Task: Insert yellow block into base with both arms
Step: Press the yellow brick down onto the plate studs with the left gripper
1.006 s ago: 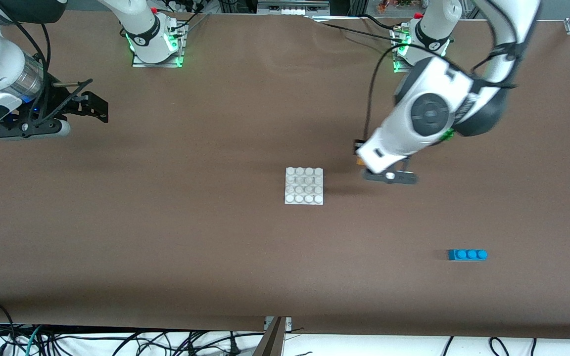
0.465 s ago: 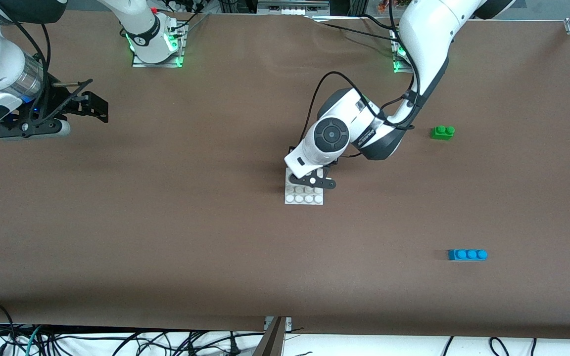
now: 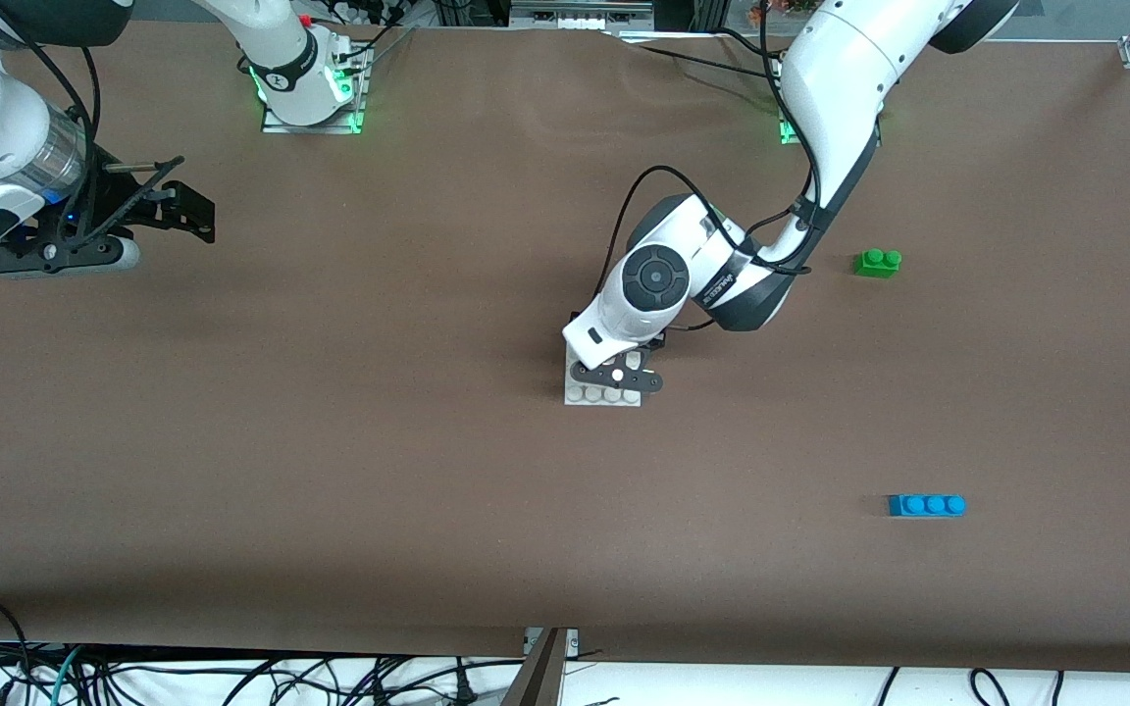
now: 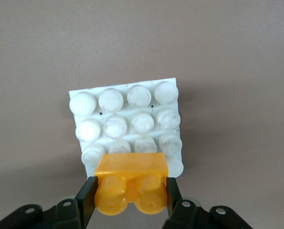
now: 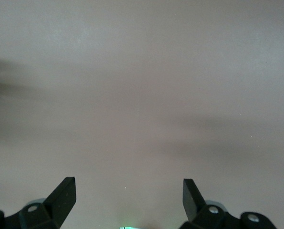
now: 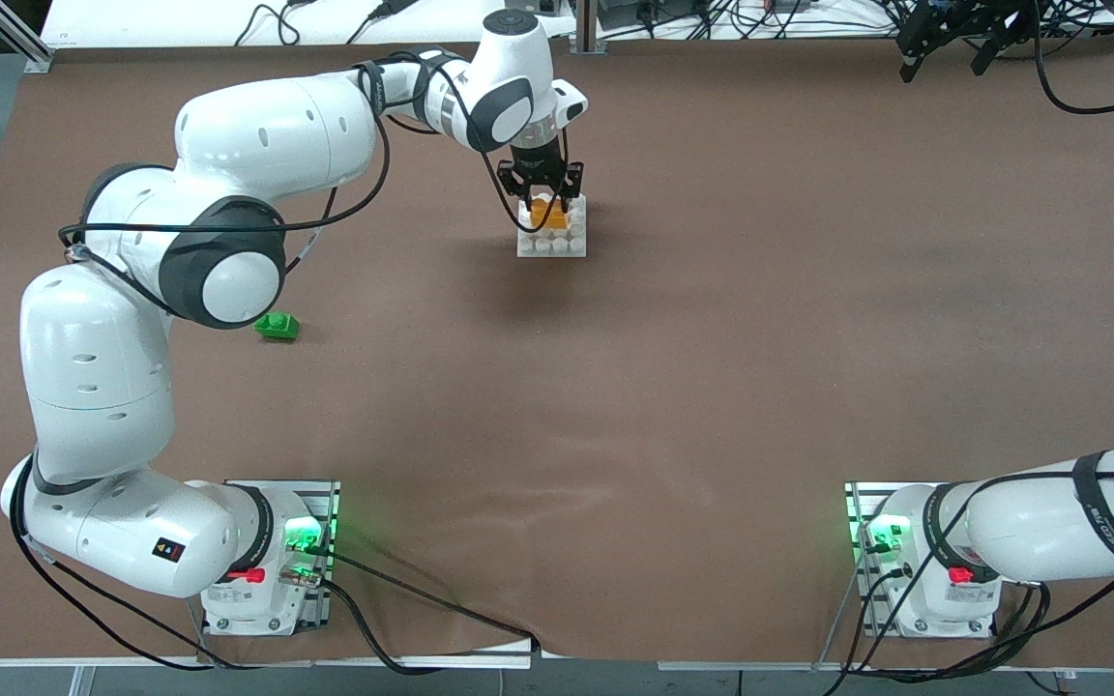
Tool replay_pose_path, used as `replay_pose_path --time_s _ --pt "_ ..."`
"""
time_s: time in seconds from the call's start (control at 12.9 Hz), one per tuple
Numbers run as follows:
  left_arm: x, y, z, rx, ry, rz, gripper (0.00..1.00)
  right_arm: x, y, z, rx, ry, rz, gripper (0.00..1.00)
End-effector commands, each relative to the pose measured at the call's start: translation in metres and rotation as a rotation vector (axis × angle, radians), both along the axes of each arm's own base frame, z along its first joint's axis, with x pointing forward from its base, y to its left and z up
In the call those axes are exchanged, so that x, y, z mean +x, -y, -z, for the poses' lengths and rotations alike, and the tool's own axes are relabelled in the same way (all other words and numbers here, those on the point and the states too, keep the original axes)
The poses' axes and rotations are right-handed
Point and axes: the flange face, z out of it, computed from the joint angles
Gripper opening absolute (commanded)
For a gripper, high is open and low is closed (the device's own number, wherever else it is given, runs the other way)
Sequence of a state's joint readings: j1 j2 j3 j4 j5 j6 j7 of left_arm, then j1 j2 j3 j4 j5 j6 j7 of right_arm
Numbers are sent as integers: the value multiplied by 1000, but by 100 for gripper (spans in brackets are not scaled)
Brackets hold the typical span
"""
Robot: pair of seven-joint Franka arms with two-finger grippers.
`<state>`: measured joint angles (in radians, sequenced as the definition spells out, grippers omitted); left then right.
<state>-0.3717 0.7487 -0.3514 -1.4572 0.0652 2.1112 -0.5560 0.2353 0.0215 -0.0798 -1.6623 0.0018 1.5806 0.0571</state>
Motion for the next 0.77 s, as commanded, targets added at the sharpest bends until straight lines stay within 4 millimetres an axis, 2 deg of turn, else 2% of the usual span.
replay_pose_path --time_s 0.0,0.23,0.39,0.7 --pt "3 8 6 12 20 8 16 -5 3 -6 -10 -1 -16 99" --pt "1 9 7 16 18 -3 16 -5 3 -6 -10 -1 -16 99" --pt "3 5 16 33 13 -18 16 -4 3 -5 -11 -3 -13 99" --pt "-1 8 30 68 20 -12 16 -4 3 -8 -6 6 -16 99"
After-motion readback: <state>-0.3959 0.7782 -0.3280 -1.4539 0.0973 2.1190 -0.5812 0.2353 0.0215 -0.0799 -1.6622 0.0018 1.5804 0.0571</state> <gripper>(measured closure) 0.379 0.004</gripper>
